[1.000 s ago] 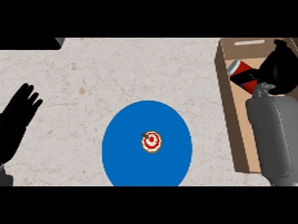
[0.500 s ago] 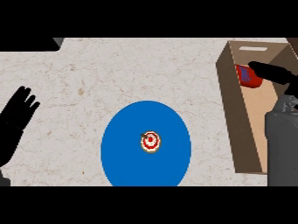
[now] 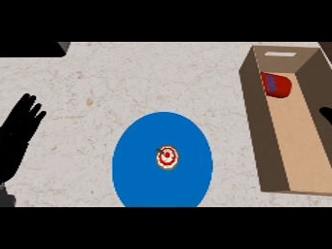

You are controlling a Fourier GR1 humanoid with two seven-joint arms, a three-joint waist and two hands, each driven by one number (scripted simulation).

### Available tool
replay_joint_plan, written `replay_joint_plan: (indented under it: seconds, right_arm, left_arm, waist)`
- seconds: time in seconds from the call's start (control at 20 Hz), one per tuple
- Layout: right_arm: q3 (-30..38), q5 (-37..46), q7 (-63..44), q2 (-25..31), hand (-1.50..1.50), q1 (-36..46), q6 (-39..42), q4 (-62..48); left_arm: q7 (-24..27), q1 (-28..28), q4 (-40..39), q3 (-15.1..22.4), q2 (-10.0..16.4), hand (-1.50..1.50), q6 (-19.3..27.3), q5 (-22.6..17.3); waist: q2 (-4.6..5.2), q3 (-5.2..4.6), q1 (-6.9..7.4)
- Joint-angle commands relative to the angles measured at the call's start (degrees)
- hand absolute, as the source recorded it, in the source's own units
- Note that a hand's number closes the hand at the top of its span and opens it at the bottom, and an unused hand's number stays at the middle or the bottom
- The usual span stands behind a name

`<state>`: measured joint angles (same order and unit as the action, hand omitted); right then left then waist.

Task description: Pick the can from the plate and place it in the cardboard box

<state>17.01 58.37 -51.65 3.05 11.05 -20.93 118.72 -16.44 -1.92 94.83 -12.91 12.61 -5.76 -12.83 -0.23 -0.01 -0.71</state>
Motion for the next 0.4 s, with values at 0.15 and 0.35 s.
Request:
replay_joint_plan:
  seconds: [0.15,0.35]
  right_arm:
    - [4.01,-11.81,4.56,2.40,-1.50,-10.69,3.15,9.09]
    - [6.73,-15.47,4.90,3.89,-1.50,-12.99,5.69,10.85]
  left_arm:
    - [0.69,0.45,-0.18,1.00,-1.34,0.00,-0.69,0.70]
    - [1.67,1.11,-0.81,-0.99,0.01,0.00,-2.26,-0.07]
  waist:
    - [0.16,0.01,0.53]
    - [0.17,0.01,0.58]
